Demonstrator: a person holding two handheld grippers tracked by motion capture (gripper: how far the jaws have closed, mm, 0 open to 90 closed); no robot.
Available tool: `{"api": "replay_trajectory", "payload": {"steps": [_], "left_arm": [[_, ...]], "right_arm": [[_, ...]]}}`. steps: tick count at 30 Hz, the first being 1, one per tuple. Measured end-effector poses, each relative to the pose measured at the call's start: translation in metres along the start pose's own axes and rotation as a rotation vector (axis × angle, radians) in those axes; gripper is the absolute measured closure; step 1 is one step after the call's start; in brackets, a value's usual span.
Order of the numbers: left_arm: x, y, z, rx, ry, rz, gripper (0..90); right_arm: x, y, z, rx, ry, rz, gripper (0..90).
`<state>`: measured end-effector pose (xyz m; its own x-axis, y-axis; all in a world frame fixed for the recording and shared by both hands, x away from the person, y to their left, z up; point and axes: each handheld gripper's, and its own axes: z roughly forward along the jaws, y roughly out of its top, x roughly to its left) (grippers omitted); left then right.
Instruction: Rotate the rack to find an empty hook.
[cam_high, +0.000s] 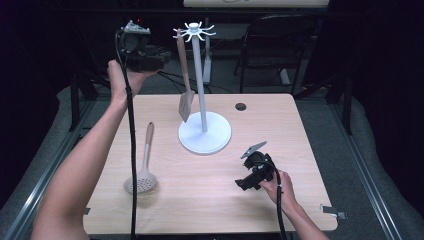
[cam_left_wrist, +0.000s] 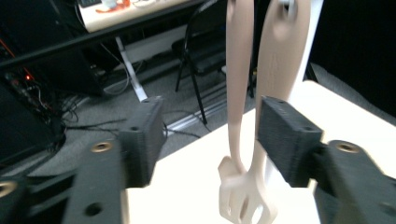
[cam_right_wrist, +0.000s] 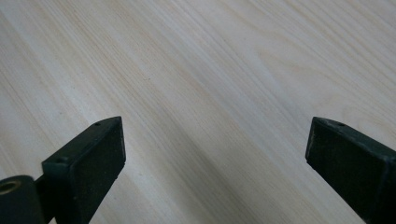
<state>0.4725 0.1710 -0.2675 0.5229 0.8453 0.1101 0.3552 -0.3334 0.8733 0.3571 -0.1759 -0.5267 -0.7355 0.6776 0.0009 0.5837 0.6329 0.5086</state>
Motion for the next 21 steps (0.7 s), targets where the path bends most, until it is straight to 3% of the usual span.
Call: {"api": "replay_trajectory", "payload": {"steps": [3, 6, 21], "left_arm": [[-0.001, -0.008, 0.0, 0.025, 0.004, 0.003, 27.7], [0.0, -0.026, 0.002, 0.069, 0.013, -0.008, 22.4], [-0.002, -0.103, 0.01, 0.197, 0.027, -0.053, 5.5]], "right_arm": [[0.0, 0.0, 0.0, -0.004, 0.013, 0.005, 4.5], [-0.001, 0.0, 0.0, 0.005, 0.008, 0.008, 4.4], [-0.001, 0.0, 0.002, 0.018, 0.018, 0.015, 4.4]]}}
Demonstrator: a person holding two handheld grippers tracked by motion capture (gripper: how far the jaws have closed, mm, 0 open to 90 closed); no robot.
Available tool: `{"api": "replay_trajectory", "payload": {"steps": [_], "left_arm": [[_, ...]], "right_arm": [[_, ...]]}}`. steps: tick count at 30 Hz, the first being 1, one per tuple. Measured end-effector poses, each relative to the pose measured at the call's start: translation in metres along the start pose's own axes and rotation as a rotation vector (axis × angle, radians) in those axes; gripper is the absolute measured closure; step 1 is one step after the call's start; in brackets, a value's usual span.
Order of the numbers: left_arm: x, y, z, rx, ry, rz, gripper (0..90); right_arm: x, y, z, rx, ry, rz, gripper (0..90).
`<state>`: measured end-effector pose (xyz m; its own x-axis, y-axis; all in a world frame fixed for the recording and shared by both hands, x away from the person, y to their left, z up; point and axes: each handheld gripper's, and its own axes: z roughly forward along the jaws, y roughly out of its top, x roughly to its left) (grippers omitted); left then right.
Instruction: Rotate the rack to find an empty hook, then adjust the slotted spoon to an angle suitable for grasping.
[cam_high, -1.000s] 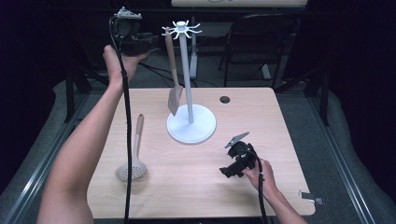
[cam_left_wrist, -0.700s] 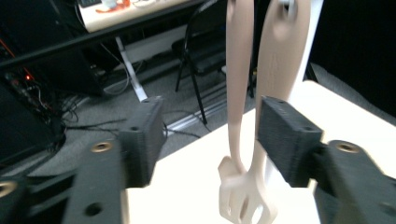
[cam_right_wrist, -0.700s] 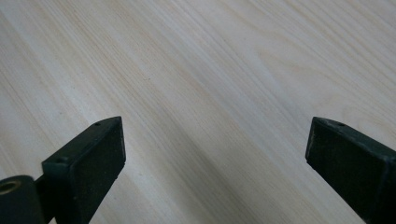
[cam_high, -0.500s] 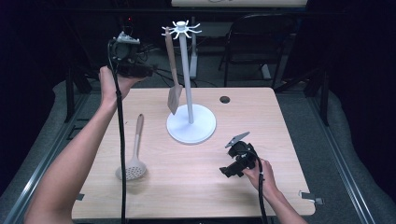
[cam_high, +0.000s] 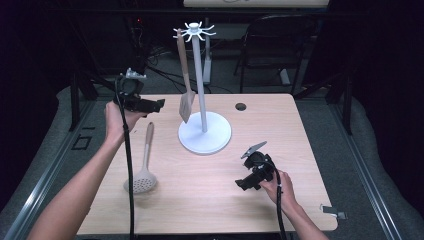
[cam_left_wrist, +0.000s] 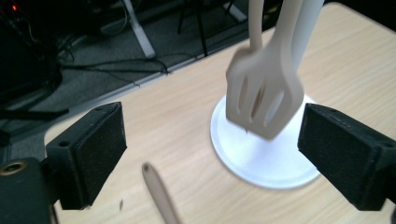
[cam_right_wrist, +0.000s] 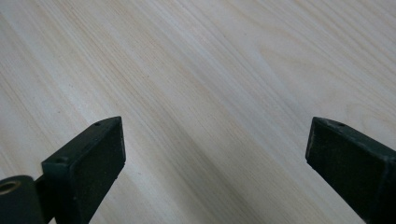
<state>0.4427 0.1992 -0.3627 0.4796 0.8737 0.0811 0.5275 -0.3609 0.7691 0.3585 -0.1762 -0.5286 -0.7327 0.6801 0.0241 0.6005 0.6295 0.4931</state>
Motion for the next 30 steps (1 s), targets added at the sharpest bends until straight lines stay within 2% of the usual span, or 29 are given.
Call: {"api": "replay_trajectory", "payload": {"steps": [2, 3, 5, 8, 9, 10, 13, 15, 17, 18, 20, 21, 22, 23, 25, 27, 30], "left_arm": [[0.001, -0.011, 0.004, 0.028, -0.009, 0.002, 3.3], [0.001, -0.011, 0.004, 0.028, -0.009, 0.002, 2.2], [0.002, -0.028, 0.01, 0.07, -0.019, -0.015, 0.8], [0.002, -0.045, 0.016, 0.119, -0.018, -0.012, 0.1], [0.002, -0.045, 0.016, 0.119, -0.018, -0.012, 0.1], [0.002, -0.057, 0.021, 0.137, -0.026, -0.022, 0.1], [0.003, -0.075, 0.026, 0.151, -0.067, -0.051, 0.1], [0.004, -0.086, 0.028, 0.15, -0.07, -0.079, 0.1], [0.003, -0.091, 0.03, 0.155, -0.072, -0.082, 0.1], [0.002, -0.101, 0.034, 0.176, -0.067, -0.088, 0.1], [0.002, -0.106, 0.037, 0.19, -0.077, -0.089, 0.1], [0.002, -0.114, 0.043, 0.222, -0.112, -0.095, 0.2], [0.002, -0.114, 0.043, 0.222, -0.112, -0.095, 0.2], [0.003, -0.12, 0.047, 0.236, -0.119, -0.105, 0.2], [0.005, -0.123, 0.049, 0.248, -0.111, -0.104, 0.2], [0.007, -0.125, 0.049, 0.241, -0.097, -0.139, 0.9], [0.009, -0.133, 0.048, 0.224, -0.072, -0.19, 7.4]], "right_arm": [[0.0, 0.0, 0.0, 0.007, -0.004, -0.005, 4.4], [0.0, 0.0, 0.0, 0.007, -0.004, -0.005, 4.4], [0.001, 0.001, 0.003, 0.007, 0.007, -0.004, 4.4], [0.002, 0.001, 0.004, 0.022, 0.002, -0.015, 4.4], [0.003, 0.001, 0.004, 0.018, 0.007, -0.011, 4.4], [0.003, 0.001, 0.004, 0.02, 0.007, -0.011, 4.4], [0.002, 0.001, 0.004, 0.03, 0.002, -0.011, 4.4], [0.003, 0.001, 0.005, 0.03, 0.005, -0.013, 4.5], [0.002, 0.0, 0.006, 0.039, 0.002, -0.016, 4.5], [0.002, 0.0, 0.006, 0.042, 0.002, -0.017, 4.5], [0.002, 0.0, 0.006, 0.045, 0.003, -0.017, 4.5], [0.003, 0.0, 0.007, 0.044, 0.005, -0.016, 4.5], [0.003, 0.0, 0.007, 0.044, 0.005, -0.016, 4.5], [0.003, 0.0, 0.009, 0.052, 0.011, -0.012, 4.5], [0.003, 0.001, 0.01, 0.066, 0.011, -0.019, 4.5], [0.002, 0.0, 0.01, 0.079, 0.009, -0.028, 4.5], [0.003, 0.0, 0.01, 0.07, 0.011, -0.021, 4.5]]}}
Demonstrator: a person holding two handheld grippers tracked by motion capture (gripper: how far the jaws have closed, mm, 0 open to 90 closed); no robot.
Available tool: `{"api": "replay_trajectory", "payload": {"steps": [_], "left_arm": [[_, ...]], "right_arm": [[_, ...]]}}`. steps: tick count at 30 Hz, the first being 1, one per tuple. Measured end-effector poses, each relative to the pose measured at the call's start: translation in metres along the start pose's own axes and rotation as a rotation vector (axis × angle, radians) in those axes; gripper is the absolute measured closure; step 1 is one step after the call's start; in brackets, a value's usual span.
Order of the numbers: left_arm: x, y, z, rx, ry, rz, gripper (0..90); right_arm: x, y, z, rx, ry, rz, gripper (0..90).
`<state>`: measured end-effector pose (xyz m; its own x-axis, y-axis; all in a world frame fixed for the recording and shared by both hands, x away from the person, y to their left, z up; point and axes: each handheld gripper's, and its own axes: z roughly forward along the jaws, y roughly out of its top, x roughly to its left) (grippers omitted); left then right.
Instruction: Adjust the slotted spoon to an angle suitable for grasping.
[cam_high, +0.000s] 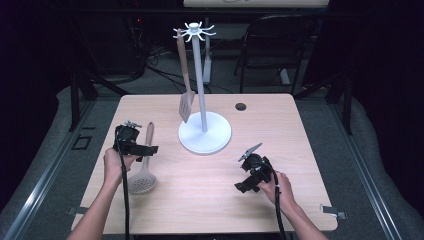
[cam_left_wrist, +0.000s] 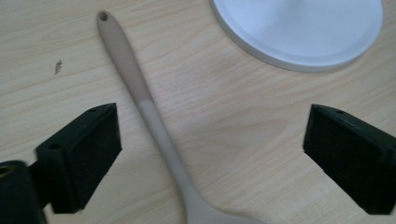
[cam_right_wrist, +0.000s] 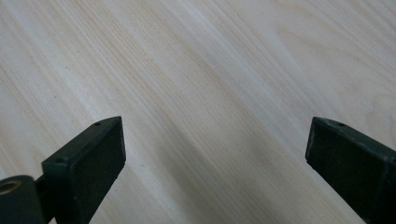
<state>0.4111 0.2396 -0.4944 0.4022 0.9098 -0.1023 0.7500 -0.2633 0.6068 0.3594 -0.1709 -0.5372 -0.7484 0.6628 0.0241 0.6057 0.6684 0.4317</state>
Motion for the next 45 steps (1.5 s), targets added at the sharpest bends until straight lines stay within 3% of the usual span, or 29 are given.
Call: {"api": "replay_trajectory", "payload": {"steps": [4, 8, 10, 14, 19, 25, 32, 45], "left_arm": [[0.006, -0.008, 0.005, 0.025, 0.022, -0.021, 9.0], [0.011, -0.015, 0.017, 0.064, 0.049, -0.045, 16.3], [0.013, -0.017, 0.024, 0.08, 0.039, -0.066, 23.3], [0.015, -0.018, 0.039, 0.114, 0.055, -0.055, 35.0], [0.016, -0.014, 0.047, 0.122, 0.084, -0.036, 50.9], [0.021, -0.017, 0.052, 0.122, 0.091, -0.054, 65.1], [0.02, -0.016, 0.058, 0.159, 0.098, -0.046, 68.7], [0.02, -0.015, 0.055, 0.166, 0.093, -0.031, 72.2]], "right_arm": [[0.001, 0.001, -0.001, -0.008, -0.003, 0.003, 4.7], [0.001, 0.001, 0.0, 0.012, 0.0, -0.01, 4.8], [0.001, 0.002, 0.0, 0.005, 0.007, -0.007, 4.9], [0.0, 0.001, 0.0, 0.013, -0.002, -0.011, 5.0], [0.001, 0.001, 0.001, 0.01, -0.001, -0.003, 5.2], [0.0, 0.001, 0.003, 0.025, 0.002, -0.006, 5.8], [0.001, 0.001, 0.003, 0.021, -0.004, -0.001, 6.5], [0.001, 0.001, 0.003, 0.036, -0.004, -0.008, 7.0]]}}
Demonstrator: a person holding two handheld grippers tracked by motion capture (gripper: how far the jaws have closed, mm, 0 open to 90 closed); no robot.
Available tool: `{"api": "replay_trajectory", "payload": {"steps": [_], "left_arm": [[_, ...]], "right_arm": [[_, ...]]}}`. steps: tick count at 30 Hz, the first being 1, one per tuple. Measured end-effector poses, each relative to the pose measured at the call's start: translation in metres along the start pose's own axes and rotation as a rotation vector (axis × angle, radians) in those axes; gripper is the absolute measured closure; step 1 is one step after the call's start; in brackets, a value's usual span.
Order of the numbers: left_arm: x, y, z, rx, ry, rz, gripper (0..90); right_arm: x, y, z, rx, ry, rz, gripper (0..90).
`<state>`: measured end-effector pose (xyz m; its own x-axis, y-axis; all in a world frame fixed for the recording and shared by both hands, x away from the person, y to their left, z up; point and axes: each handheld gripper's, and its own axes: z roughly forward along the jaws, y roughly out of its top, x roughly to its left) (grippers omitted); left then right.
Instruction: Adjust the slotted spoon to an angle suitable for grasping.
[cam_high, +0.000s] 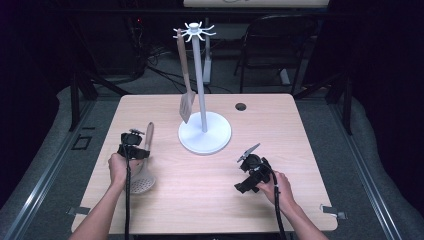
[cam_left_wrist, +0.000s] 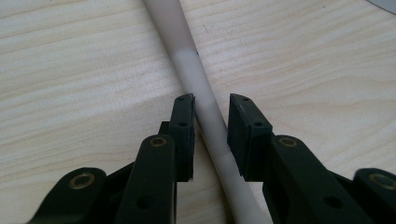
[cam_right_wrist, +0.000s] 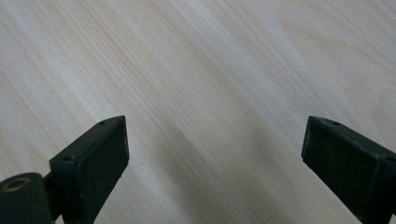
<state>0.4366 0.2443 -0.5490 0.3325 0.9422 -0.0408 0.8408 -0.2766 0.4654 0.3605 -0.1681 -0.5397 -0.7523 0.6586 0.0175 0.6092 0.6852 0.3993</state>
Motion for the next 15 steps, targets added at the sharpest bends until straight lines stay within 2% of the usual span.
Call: {"api": "replay_trajectory", "payload": {"steps": [7, 9, 15], "left_arm": [[-0.0009, 0.0002, 0.0037, -0.007, 0.017, -0.005, 67.9], [-0.0015, 0.0007, 0.0043, 0.003, 0.024, 0.009, 68.0], [-0.0032, -0.0002, 0.0055, -0.002, 0.035, 0.016, 67.7]], "right_arm": [[0.001, 0.0001, -0.0006, -0.02, 0.002, 0.01, 7.2], [0.0012, 0.0005, -0.001, -0.015, 0.002, 0.004, 7.2], [0.0011, 0.0005, -0.0008, -0.018, 0.007, 0.007, 7.3]]}}
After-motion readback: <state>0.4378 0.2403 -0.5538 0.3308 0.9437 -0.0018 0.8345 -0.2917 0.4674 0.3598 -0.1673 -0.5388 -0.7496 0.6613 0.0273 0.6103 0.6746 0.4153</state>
